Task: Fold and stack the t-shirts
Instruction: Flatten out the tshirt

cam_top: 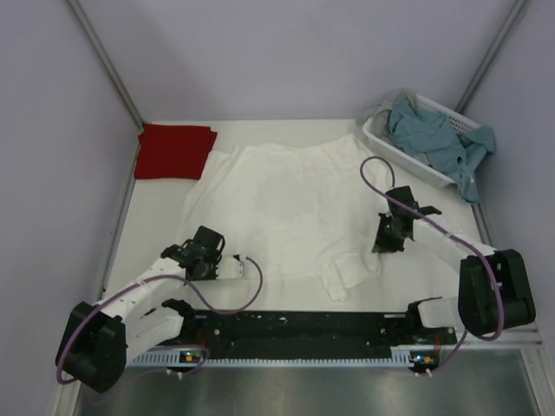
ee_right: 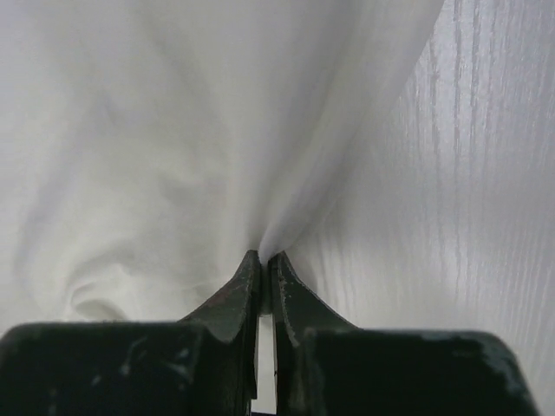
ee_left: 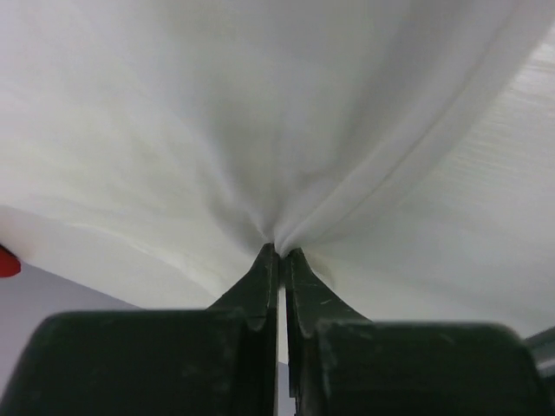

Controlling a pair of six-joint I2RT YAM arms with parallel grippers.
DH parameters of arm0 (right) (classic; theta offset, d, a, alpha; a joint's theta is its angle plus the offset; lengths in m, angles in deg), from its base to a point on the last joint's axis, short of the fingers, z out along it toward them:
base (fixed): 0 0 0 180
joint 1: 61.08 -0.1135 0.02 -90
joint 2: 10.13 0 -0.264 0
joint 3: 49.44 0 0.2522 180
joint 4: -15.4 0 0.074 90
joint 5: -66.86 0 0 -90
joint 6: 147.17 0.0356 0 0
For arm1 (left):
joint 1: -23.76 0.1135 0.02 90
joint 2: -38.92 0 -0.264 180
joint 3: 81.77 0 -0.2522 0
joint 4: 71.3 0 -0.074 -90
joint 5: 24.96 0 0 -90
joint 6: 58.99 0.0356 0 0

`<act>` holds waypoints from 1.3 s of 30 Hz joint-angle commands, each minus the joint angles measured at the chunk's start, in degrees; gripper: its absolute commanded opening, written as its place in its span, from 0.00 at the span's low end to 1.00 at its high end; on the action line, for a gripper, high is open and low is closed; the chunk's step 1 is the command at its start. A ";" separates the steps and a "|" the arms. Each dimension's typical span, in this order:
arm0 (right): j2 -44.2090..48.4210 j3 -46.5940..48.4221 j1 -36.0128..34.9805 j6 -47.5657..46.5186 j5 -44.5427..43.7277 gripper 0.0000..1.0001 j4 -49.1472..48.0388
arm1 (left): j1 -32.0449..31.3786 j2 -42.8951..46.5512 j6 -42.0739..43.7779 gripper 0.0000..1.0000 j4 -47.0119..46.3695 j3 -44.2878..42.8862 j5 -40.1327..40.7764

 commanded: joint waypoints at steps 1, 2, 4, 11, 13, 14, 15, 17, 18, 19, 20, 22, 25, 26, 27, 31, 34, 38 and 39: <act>8.68 9.53 -2.72 -1.16 2.65 0.00 7.62 | 1.41 0.26 -3.52 0.00 -11.06 -3.27 4.50; 10.35 12.08 -3.95 -1.60 2.29 0.00 9.65 | 1.76 -0.09 -4.04 0.00 -13.61 -4.07 5.47; 11.77 17.27 -7.38 -2.30 2.64 0.00 12.21 | 2.38 -1.32 -5.01 0.00 -18.19 -5.47 6.61; -4.18 33.26 -17.32 -2.83 5.18 0.03 12.13 | 3.44 -5.98 -6.51 0.00 -25.32 -7.06 6.88; -11.13 38.53 -17.67 -3.54 5.81 0.16 11.61 | 3.53 -6.86 -7.30 0.00 -25.41 -7.50 7.06; -14.38 41.69 -17.59 -3.88 6.07 0.23 11.60 | 3.61 -7.12 -7.48 0.00 -25.50 -7.41 6.97; -17.90 44.16 -17.59 -4.50 6.68 0.34 11.43 | 3.61 -7.21 -7.74 0.00 -25.50 -7.24 6.97; -23.71 49.70 -17.67 -6.16 5.64 0.50 11.51 | 3.79 -6.95 -8.00 0.00 -25.59 -6.71 7.06; -26.00 52.16 -17.50 -7.48 4.15 0.53 11.95 | 3.88 -6.78 -8.00 0.00 -25.42 -6.45 7.06; -27.32 54.18 -17.32 -8.54 1.53 0.57 12.56 | 4.05 -6.60 -8.09 0.00 -25.15 -6.19 6.88; -28.21 55.33 -17.15 -9.85 -0.94 0.61 13.27 | 4.14 -6.25 -8.09 0.00 -24.80 -5.92 6.88; -27.43 55.79 -16.62 -12.66 -5.68 0.68 14.59 | 4.40 -5.55 -8.27 0.00 -23.92 -5.57 6.62; -21.30 49.40 -14.87 -14.35 -10.36 0.72 15.21 | 4.40 -4.05 -8.62 0.00 -22.69 -4.95 6.01; -18.05 45.98 -14.25 -14.26 -11.06 0.72 15.21 | 4.40 -3.61 -8.71 0.00 -22.60 -4.69 5.57; -15.32 42.37 -13.99 -13.48 -11.68 0.72 15.03 | 4.40 -3.09 -8.88 0.00 -22.43 -4.51 5.13; -5.82 29.80 -14.16 -9.08 -7.84 0.70 12.41 | 4.40 -3.61 -10.37 0.00 -22.34 -4.60 4.42; -3.78 21.36 -15.91 -6.45 0.17 0.69 6.53 | 4.49 -4.49 -11.60 0.00 -22.43 -4.95 4.60; -7.02 17.73 -19.42 -2.58 -1.49 0.71 1.33 | 4.40 -4.84 -12.57 0.00 -21.90 -5.21 5.12; -7.90 17.38 -21.09 -2.57 -1.58 0.71 -0.07 | 4.49 -4.58 -12.75 0.00 -21.46 -5.39 5.39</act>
